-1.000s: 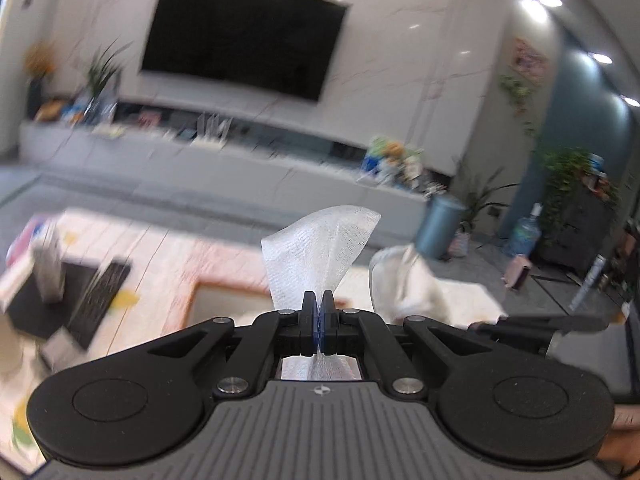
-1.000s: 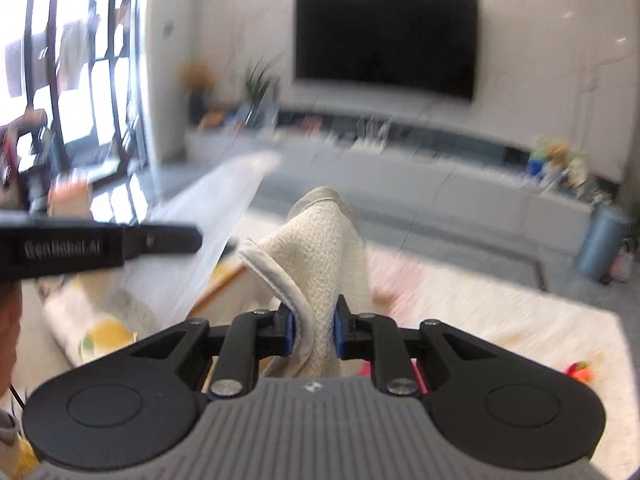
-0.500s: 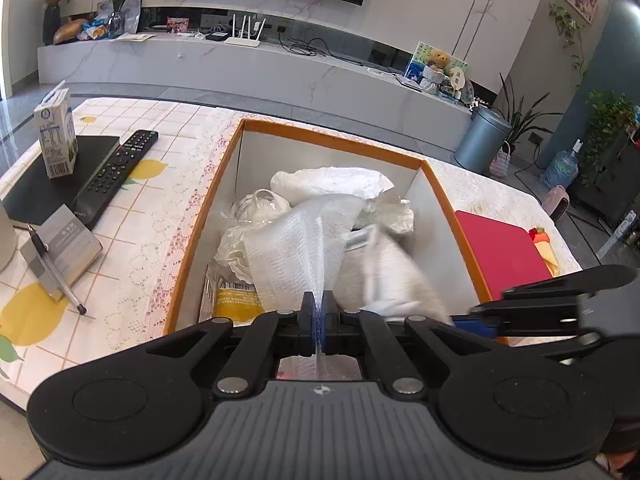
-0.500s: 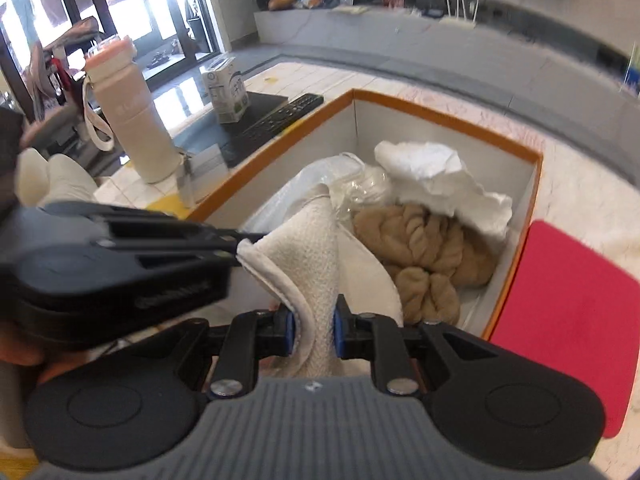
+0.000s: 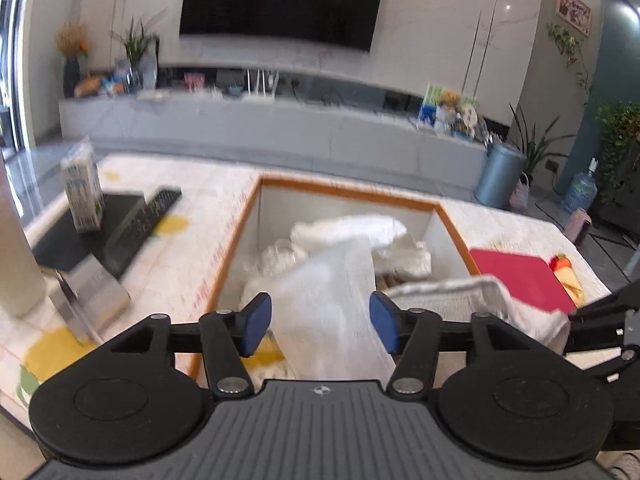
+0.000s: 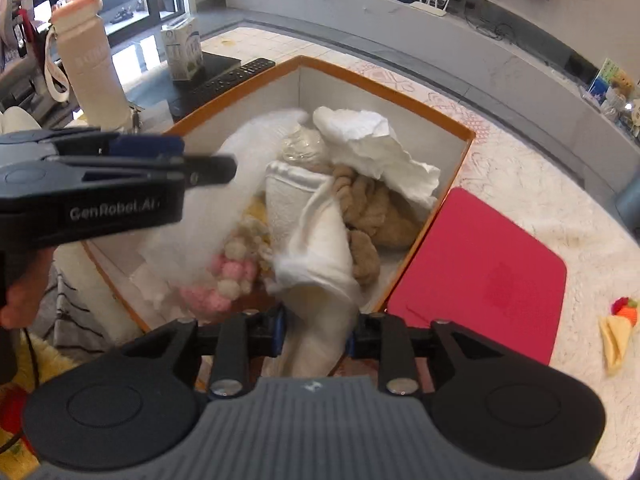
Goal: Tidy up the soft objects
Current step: 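Open the left tool dropping the sheet into the box while the right tool releases the towel, then move both tools away from the box back over the table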
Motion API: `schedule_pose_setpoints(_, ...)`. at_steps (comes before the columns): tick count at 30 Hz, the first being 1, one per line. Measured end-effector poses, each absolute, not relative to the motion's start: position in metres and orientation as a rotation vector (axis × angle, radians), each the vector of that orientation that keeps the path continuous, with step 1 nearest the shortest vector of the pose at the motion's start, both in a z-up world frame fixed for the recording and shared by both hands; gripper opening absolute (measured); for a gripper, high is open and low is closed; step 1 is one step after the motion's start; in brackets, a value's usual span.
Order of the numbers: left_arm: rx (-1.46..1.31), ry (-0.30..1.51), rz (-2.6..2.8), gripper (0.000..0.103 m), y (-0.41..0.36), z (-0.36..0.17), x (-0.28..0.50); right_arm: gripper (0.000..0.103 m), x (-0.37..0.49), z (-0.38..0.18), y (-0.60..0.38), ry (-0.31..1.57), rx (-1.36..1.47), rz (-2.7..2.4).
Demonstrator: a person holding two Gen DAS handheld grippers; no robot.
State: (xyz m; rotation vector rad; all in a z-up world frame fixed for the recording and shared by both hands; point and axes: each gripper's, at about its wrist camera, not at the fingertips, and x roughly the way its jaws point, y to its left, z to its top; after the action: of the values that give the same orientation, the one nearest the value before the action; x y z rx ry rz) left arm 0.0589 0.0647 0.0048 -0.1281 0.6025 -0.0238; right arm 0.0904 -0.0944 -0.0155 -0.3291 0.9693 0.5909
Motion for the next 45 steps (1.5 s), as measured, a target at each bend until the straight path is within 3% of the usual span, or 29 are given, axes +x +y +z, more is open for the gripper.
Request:
schedule_pose_setpoints(2, -0.125, 0.568, -0.022, 0.076, 0.064, 0.009, 0.057, 0.026, 0.091, -0.014, -0.098, 0.964, -0.3, 0.592)
schedule_pose_setpoints(5, -0.139, 0.555, -0.014, 0.077, 0.065, 0.012, 0.057, 0.028, 0.091, -0.013, -0.097, 0.949, -0.303, 0.58)
schedule_pose_setpoints(8, -0.156, 0.564, 0.011, 0.077, 0.07, 0.011, 0.059, 0.05, 0.09, -0.008, -0.097, 0.925, -0.282, 0.583)
schedule_pose_setpoints(10, -0.177, 0.554, 0.025, 0.077, 0.074, 0.011, 0.059, 0.057, 0.089, -0.003, -0.1, 0.902, -0.247, 0.596)
schedule_pose_setpoints(12, -0.204, 0.537, 0.032, 0.078, 0.078, 0.013, 0.058, 0.071, 0.087, 0.007, -0.105, 0.867, -0.204, 0.612)
schedule_pose_setpoints(16, -0.183, 0.5, 0.026, 0.08, 0.077, 0.017, 0.054, 0.076, 0.085, 0.027, -0.117, 0.797, -0.124, 0.622)
schedule_pose_setpoints(19, -0.182, 0.509, 0.024, 0.08, 0.075, 0.016, 0.055, 0.09, 0.085, 0.041, -0.131, 0.738, -0.027, 0.615)
schedule_pose_setpoints(28, -0.216, 0.523, 0.018, 0.08, 0.077, 0.019, 0.058, 0.099, 0.079, 0.088, -0.196, 0.456, 0.019, 0.343)
schedule_pose_setpoints(45, -0.152, 0.55, -0.123, 0.08, -0.005, 0.062, 0.085, 0.099, 0.081, 0.118, -0.326, 0.385, -0.106, -0.026)
